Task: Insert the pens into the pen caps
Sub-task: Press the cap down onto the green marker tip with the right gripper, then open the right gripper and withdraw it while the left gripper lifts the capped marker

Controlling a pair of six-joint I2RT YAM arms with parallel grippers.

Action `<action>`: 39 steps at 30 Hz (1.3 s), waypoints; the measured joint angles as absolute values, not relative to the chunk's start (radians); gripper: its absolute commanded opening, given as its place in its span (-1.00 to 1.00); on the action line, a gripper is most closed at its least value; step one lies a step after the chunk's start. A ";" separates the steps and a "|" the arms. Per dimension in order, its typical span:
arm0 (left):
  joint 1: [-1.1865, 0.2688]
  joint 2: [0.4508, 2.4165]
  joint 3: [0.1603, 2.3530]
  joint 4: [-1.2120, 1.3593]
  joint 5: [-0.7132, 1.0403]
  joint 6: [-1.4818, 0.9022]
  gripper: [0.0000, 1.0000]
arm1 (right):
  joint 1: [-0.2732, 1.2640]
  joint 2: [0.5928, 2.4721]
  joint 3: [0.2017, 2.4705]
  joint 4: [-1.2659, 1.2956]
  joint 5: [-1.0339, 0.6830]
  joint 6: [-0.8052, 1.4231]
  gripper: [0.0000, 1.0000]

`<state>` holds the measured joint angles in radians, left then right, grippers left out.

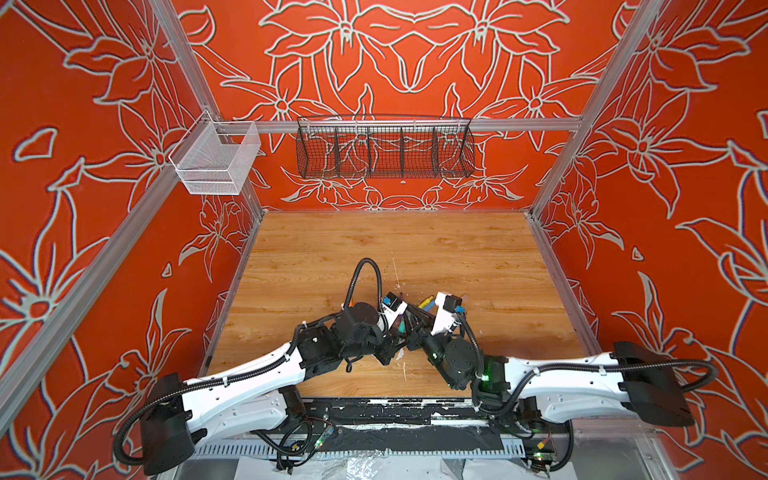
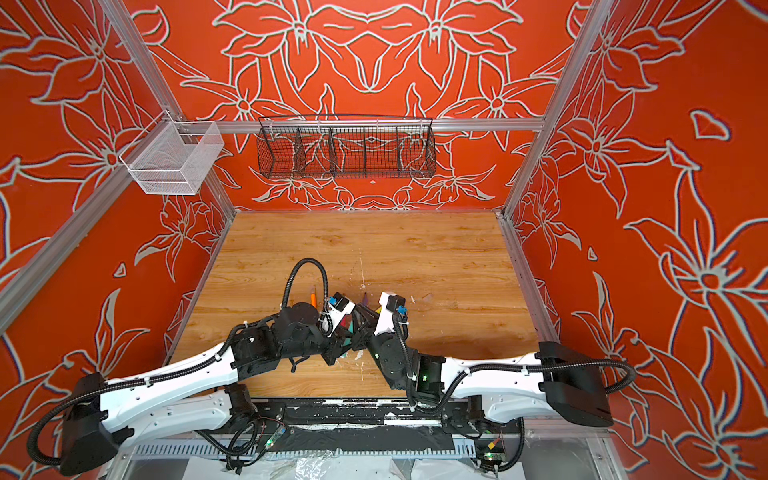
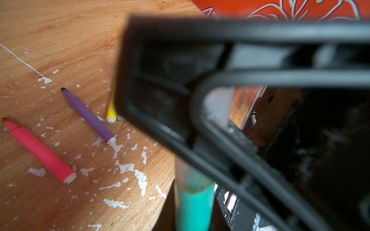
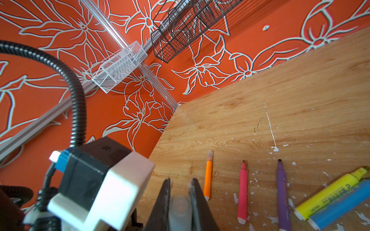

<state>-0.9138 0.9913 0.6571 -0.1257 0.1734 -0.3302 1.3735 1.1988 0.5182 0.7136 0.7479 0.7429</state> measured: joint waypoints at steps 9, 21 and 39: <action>-0.887 1.045 0.636 -0.036 0.238 -0.313 -1.00 | 1.373 1.190 0.496 0.720 0.748 0.735 -1.00; -0.883 1.045 0.599 0.078 0.280 -0.268 -1.00 | 1.373 1.123 0.408 0.837 0.717 0.729 -1.00; -0.701 0.921 0.597 -0.025 -0.145 -0.549 -1.00 | 1.118 0.640 0.517 0.040 0.727 0.512 0.37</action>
<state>-0.7013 0.9211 0.5972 -0.0246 -0.1452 -0.5491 1.1179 0.6403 0.5167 0.0399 0.7273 0.5117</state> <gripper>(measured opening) 0.148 0.665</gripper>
